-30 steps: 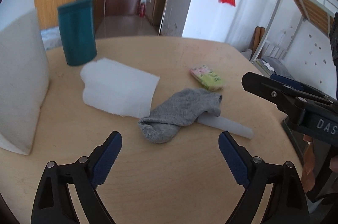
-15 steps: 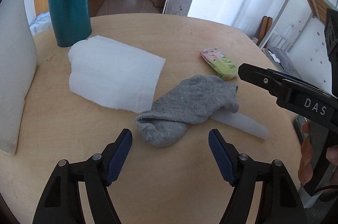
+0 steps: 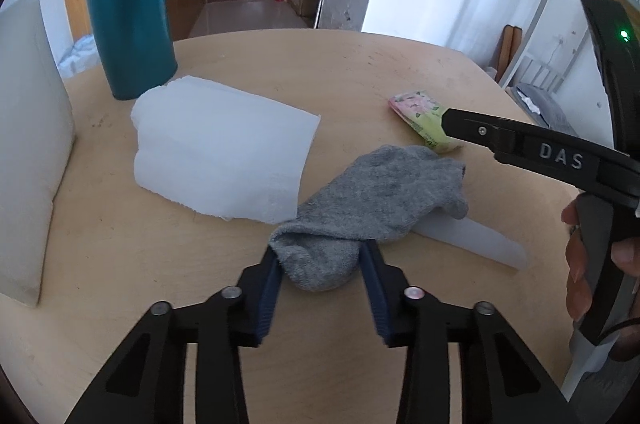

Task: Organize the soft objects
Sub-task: 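Close the left tool on the grey sock while the right tool grasps the tissue pack, then lift and carry the grey sock and tissue pack toward the white foam box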

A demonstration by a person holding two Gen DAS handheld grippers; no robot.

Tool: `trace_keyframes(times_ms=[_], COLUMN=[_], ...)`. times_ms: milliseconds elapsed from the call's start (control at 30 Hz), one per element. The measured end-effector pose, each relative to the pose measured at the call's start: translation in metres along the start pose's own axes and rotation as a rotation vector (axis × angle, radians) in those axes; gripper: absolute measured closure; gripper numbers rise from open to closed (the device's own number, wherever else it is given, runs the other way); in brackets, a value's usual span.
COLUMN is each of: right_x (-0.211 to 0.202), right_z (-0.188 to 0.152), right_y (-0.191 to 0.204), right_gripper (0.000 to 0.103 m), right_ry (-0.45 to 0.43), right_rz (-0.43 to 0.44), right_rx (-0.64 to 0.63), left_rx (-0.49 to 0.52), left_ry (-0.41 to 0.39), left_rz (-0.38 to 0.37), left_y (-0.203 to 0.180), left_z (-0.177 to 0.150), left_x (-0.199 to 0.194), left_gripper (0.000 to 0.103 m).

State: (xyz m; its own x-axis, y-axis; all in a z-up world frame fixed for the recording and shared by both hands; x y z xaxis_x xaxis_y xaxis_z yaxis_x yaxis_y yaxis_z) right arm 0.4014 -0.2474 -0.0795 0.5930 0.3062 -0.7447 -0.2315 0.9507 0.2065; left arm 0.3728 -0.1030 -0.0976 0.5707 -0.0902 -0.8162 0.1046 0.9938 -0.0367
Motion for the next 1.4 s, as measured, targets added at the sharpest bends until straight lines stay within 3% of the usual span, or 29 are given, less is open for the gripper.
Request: trace_keyframes(times_ms=[233, 867, 933, 1133, 1400], right_x=[0.005, 0.035, 0.034, 0.034, 0.018], right_z=[0.007, 0.009, 0.009, 0.007, 0.008], right_y=[0.000, 0.009, 0.008, 0.003, 0.002], right_gripper=[0.022, 0.022, 0.037, 0.052, 0.065], right_ry=[0.000, 0.073, 0.076, 0.083, 0.041], right_rz=[-0.067, -0.115, -0.104, -0.074, -0.052], right_rx=[-0.034, -0.125, -0.118, -0.085, -0.061], left_rx=[0.003, 0.016, 0.016, 0.024, 0.019], left_ry=[-0.024, -0.071, -0.070, -0.076, -0.088], left_rz=[-0.028, -0.090, -0.097, -0.105, -0.102], left_y=[0.003, 0.014, 0.014, 0.018, 0.023], left_z=[-0.001, -0.002, -0.003, -0.006, -0.009], left_x=[-0.001, -0.020, -0.022, -0.026, -0.031], left_gripper=[0.089, 0.091, 0.091, 0.091, 0.091])
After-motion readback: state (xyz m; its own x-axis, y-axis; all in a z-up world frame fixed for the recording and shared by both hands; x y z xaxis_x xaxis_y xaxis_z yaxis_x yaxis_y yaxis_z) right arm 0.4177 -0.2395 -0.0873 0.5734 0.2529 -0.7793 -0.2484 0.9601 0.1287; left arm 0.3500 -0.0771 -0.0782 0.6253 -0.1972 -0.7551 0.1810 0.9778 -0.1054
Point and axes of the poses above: each gripper's, at about its wrist camera, not at the fingertips, and x roughly the way its jaws point, y to its left, z to its top, the point moved 1 cm from there along x, roughly the way its jaws point, and after that the axes turned 8 degrees about z, right-handed, at the moved point
